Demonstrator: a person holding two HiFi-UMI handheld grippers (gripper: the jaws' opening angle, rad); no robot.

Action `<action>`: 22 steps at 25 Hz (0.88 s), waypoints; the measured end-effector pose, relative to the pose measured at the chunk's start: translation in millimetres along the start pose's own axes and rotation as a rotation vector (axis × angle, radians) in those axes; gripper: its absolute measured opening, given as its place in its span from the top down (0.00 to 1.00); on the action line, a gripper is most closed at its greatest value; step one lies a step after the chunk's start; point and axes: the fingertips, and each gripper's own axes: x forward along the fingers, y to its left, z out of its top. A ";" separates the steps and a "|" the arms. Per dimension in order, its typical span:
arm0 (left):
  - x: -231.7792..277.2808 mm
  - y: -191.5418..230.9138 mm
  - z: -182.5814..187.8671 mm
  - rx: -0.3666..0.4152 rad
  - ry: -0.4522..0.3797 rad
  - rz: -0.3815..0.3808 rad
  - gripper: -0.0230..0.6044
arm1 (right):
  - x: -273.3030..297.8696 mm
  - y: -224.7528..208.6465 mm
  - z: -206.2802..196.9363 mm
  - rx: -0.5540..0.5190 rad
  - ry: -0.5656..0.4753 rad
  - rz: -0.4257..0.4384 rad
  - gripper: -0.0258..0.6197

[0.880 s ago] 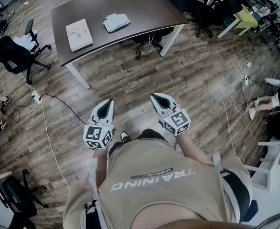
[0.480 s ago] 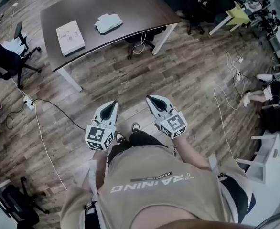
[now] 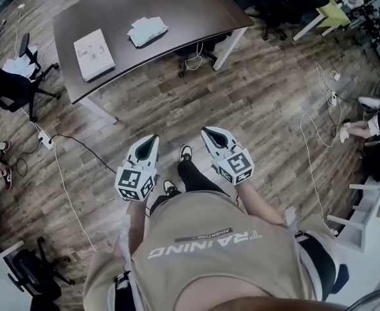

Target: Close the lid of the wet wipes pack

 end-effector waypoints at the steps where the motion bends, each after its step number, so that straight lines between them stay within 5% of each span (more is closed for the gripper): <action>1: 6.9 4.4 7.0 0.020 0.006 0.012 0.96 | 7.7 -8.7 0.3 -0.018 0.008 0.003 0.94; 6: 48.7 18.9 47.9 0.204 0.043 0.051 0.96 | 53.4 -45.0 26.0 -0.097 -0.036 0.073 0.94; 12: 107.0 37.1 78.5 0.017 -0.018 0.061 0.96 | 92.0 -94.1 40.0 -0.051 -0.071 0.124 0.94; 22: 171.2 49.0 81.6 -0.016 0.040 0.091 0.96 | 134.4 -168.9 28.6 -0.005 -0.041 0.144 0.94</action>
